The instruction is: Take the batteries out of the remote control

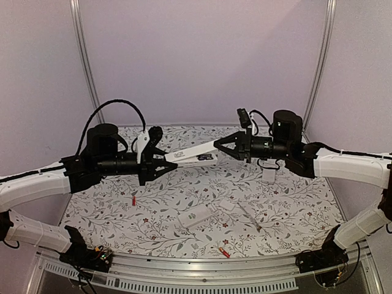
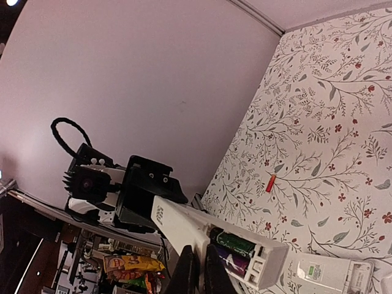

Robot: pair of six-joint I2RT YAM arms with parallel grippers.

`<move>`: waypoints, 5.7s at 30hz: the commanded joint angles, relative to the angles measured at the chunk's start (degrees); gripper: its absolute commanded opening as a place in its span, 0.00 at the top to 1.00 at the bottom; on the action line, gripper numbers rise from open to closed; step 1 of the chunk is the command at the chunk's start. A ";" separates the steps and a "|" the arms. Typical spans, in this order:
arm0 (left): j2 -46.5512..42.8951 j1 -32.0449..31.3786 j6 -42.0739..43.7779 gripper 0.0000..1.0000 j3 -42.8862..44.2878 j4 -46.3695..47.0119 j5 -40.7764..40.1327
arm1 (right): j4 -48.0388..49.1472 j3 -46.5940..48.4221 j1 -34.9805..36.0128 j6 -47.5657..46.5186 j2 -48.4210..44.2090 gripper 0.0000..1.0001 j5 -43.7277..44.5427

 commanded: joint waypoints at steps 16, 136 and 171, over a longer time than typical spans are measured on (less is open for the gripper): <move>-0.69 -0.34 -6.10 1.00 -0.57 3.87 -7.70 | -3.05 -7.24 -12.10 -1.88 -17.08 1.00 5.74; 4.28 1.77 -37.35 0.22 -6.17 6.31 -20.53 | -47.39 -15.93 11.09 -15.53 -0.78 1.00 40.48; 13.37 -6.56 -46.39 0.56 0.84 27.66 9.38 | -14.70 -5.55 11.01 -29.23 -8.44 1.00 -4.24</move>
